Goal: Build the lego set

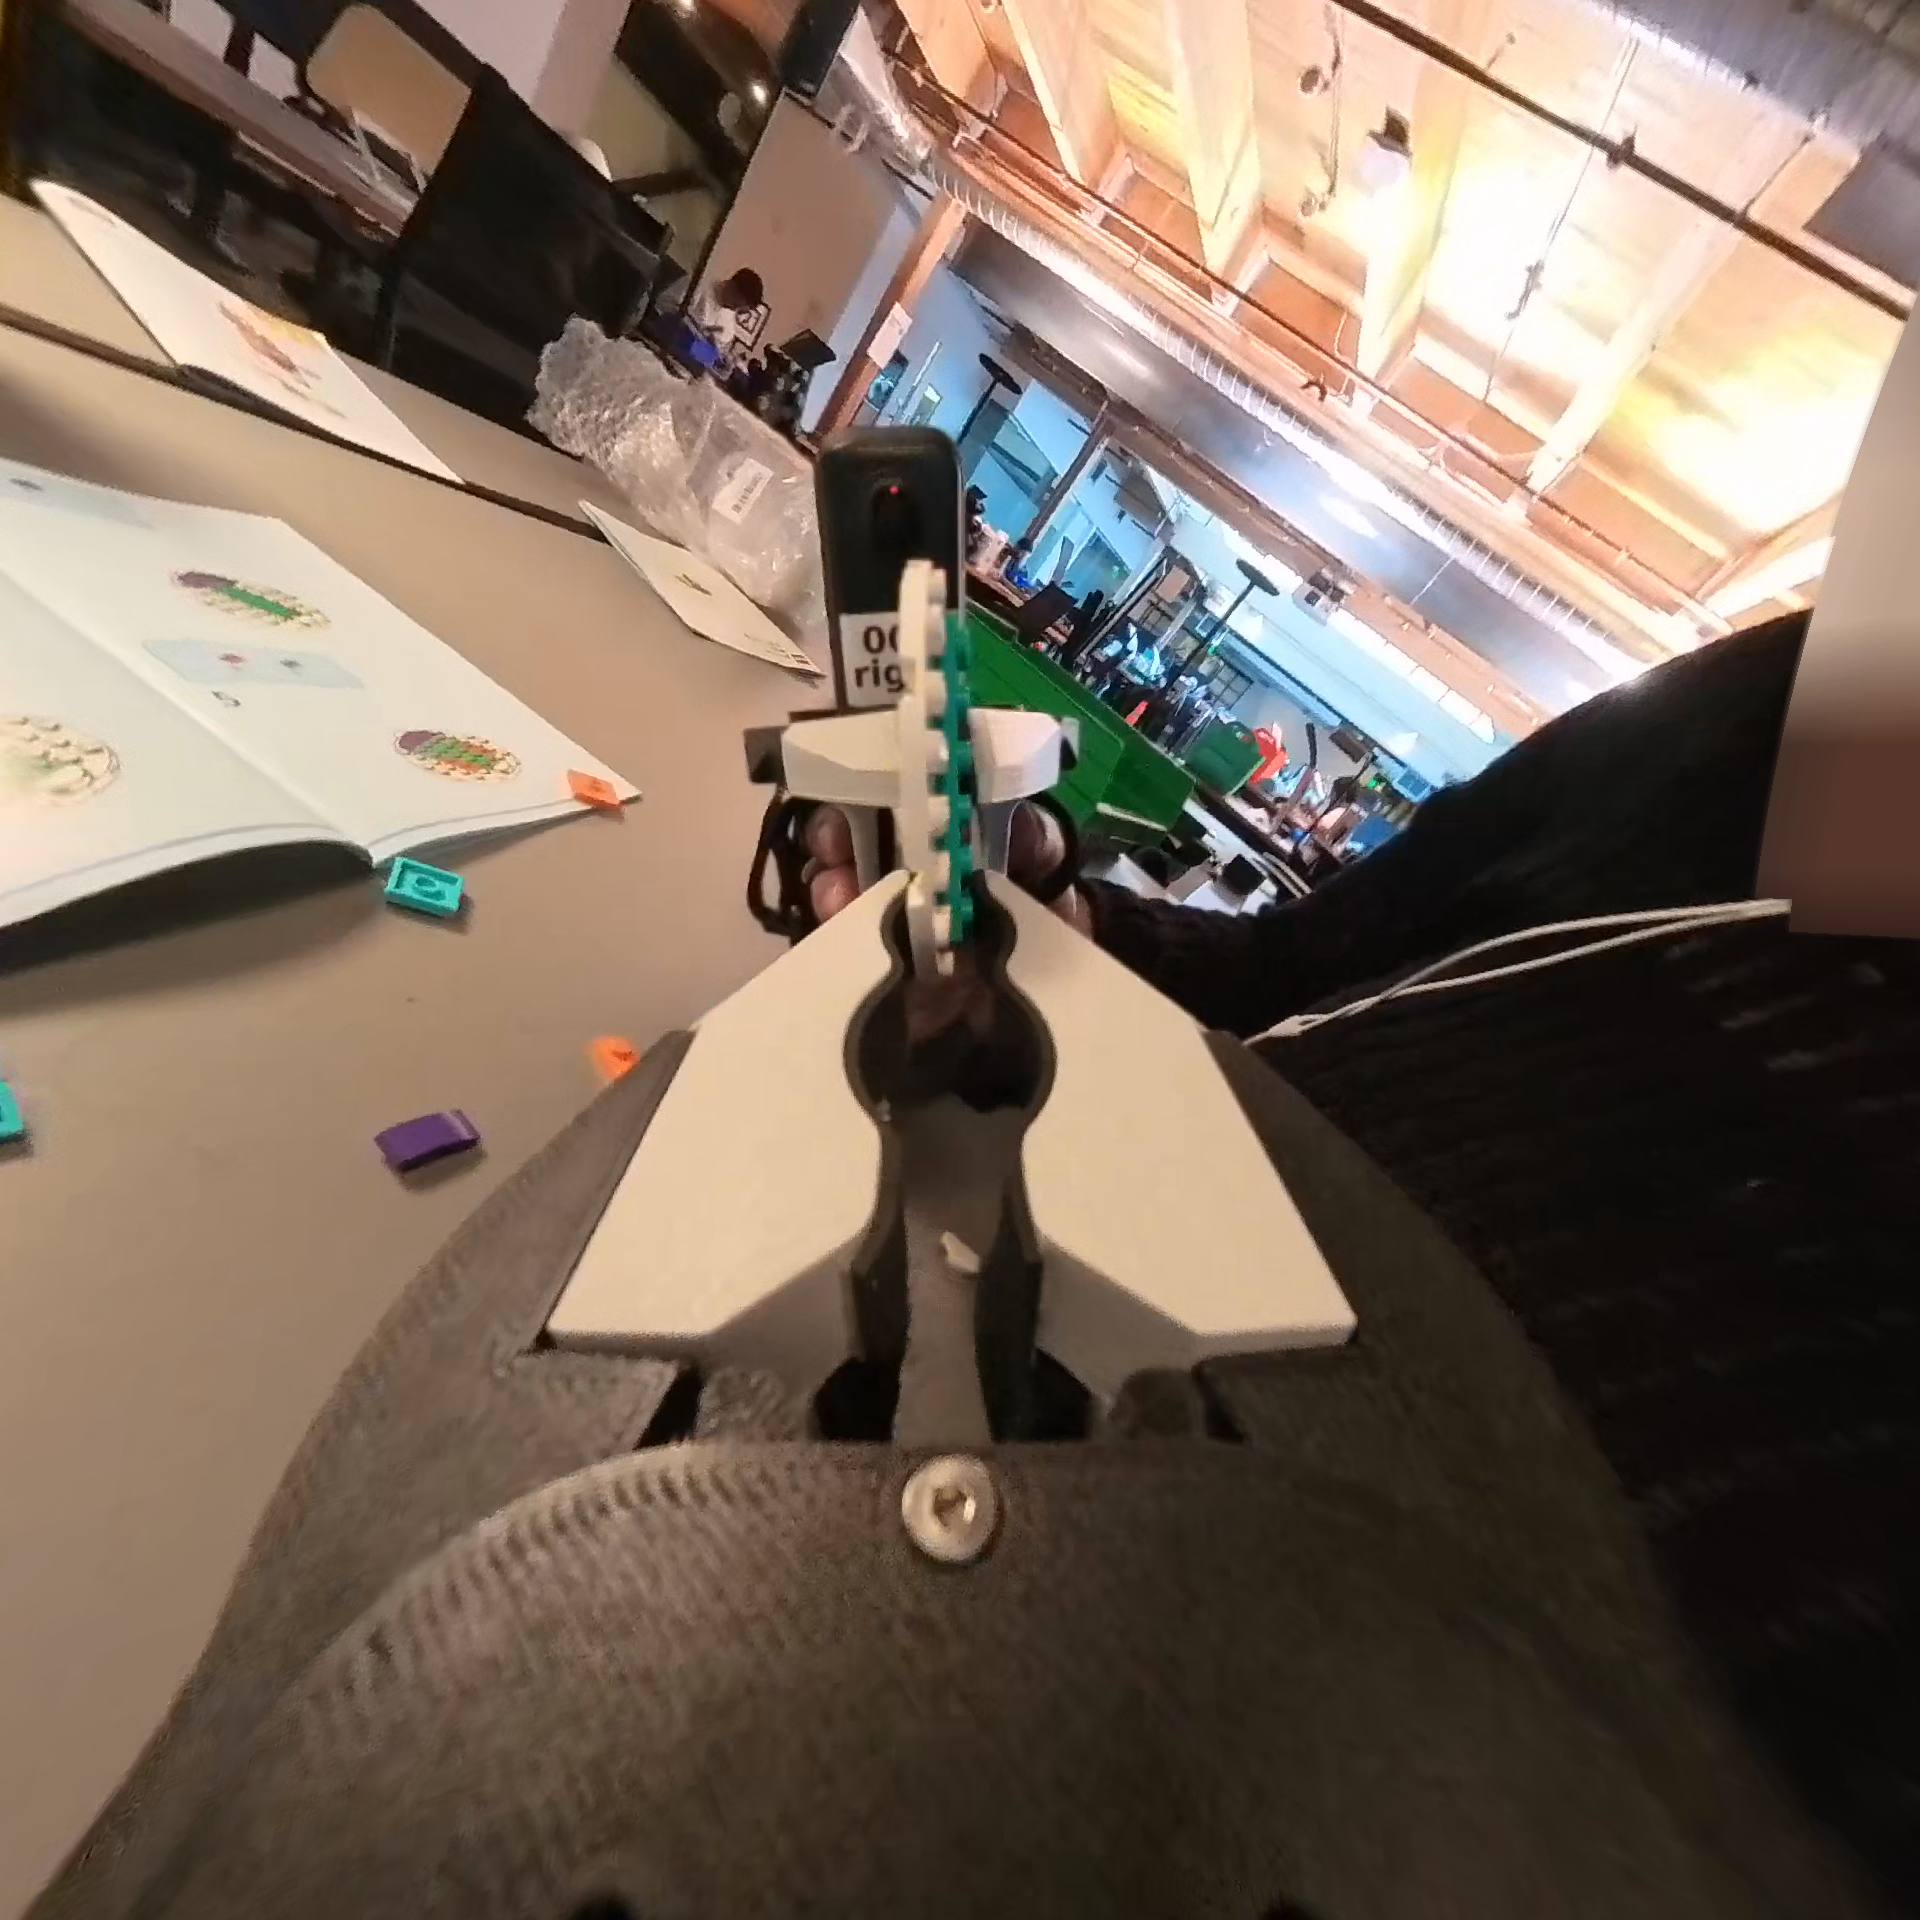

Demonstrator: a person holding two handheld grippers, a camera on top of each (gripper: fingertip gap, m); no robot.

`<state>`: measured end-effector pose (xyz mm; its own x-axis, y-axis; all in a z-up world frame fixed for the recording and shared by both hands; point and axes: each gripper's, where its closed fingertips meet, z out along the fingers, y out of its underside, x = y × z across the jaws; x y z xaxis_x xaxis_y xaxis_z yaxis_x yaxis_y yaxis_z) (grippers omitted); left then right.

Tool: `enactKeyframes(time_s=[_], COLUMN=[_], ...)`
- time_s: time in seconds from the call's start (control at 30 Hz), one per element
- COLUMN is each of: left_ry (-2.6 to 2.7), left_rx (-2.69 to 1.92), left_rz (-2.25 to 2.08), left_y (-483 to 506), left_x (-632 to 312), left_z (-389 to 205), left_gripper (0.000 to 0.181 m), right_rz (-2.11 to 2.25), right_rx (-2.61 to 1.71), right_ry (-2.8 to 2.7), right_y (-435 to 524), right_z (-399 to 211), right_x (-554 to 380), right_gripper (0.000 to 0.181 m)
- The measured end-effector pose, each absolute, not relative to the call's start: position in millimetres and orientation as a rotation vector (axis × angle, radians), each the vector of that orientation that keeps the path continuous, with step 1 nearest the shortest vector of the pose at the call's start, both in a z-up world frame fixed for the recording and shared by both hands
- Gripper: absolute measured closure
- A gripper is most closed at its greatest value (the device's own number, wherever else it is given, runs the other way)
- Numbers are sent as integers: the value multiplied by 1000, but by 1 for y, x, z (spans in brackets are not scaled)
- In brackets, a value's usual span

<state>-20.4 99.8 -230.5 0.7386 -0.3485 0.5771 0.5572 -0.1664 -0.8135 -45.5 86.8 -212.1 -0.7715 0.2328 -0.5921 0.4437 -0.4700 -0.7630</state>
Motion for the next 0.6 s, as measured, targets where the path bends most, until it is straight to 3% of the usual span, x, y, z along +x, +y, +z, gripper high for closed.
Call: enactKeyframes(time_s=[0.27, 0.33, 0.37, 0.47, 0.6], left_ry=[105, 141, 162, 204, 209], left_rx=[-1527, -1529, -1539, -1542, -1540], left_rz=[-567, -517, -504, -492, -470], left_y=[89, 88, 88, 87, 88], left_x=[-3, -3, 0, 7, 9], left_z=[-212, -210, -212, -212, -214], left_gripper=[175, 174, 174, 174, 174], right_rz=[-2421, -2471, -2494, -2515, -2520], right_rx=[751, 735, 722, 689, 668], right_ry=[1967, 1978, 1939, 1909, 2004], right_y=[74, 72, 72, 70, 70], right_z=[-190, -180, -174, -168, -171], right_x=[-23, -22, -20, -15, -13], right_gripper=[176, 151, 150, 171, 175])
